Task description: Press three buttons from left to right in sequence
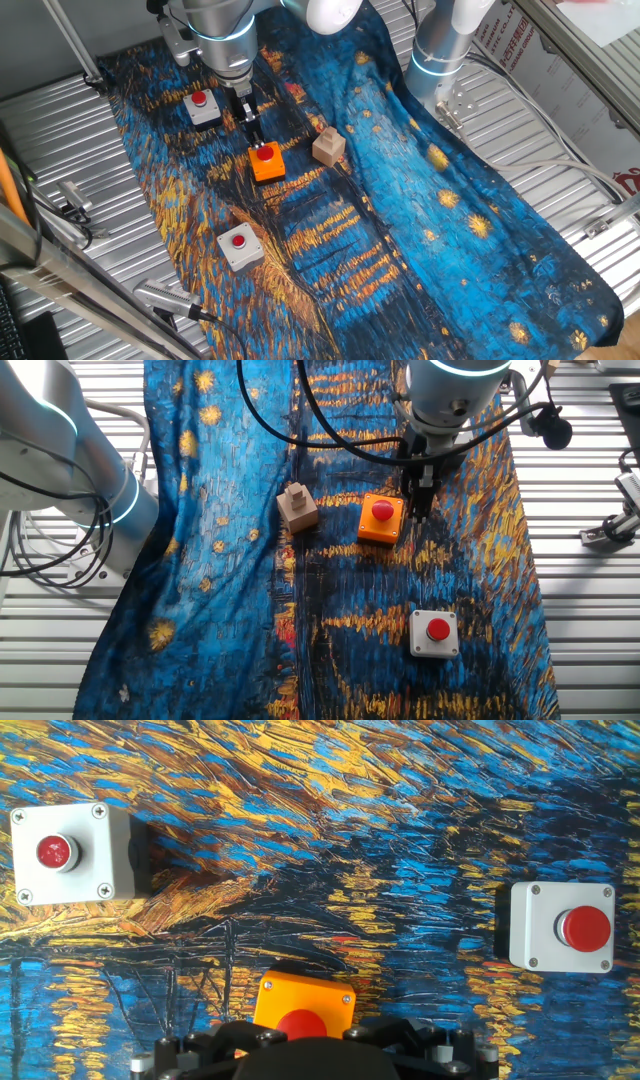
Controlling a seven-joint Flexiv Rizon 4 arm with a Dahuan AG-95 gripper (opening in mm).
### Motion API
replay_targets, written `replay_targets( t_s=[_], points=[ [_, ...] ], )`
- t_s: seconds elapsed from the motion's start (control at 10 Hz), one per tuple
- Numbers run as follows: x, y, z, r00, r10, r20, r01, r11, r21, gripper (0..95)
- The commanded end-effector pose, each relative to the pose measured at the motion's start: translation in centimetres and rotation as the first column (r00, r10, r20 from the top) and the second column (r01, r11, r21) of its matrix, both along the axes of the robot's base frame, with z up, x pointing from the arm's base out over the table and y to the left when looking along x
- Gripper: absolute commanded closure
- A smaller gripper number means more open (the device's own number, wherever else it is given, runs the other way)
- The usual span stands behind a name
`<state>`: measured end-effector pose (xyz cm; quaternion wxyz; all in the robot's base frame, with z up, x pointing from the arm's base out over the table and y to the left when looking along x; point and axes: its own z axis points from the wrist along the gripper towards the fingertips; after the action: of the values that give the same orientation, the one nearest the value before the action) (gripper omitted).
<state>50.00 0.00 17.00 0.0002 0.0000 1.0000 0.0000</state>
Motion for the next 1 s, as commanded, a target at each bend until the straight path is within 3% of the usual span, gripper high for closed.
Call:
replay_targets(
  t_s=[0.1,0.2,0.3,0.5,0.6,0.9,1.0],
  points=[
    [0.0,0.0,0.0,0.991,0.125,0.045,-0.117,0.983,-0.144,95.0],
    [0.0,-0.2,0.0,0.994,0.102,0.040,-0.099,0.992,-0.083,95.0],
    [-0.1,-0.6,0.1,0.994,0.105,0.040,-0.103,0.992,-0.069,95.0],
    [-0.3,-1.9,0.3,0.987,0.156,0.041,-0.150,0.981,-0.119,95.0],
    [-0.3,-3.5,0.4,0.980,0.193,0.039,-0.185,0.972,-0.146,95.0],
    [0.7,-7.6,1.1,0.965,0.262,0.025,-0.256,0.955,-0.146,95.0],
    [1.6,-9.9,1.7,0.954,0.299,0.016,-0.294,0.945,-0.146,95.0]
  ],
)
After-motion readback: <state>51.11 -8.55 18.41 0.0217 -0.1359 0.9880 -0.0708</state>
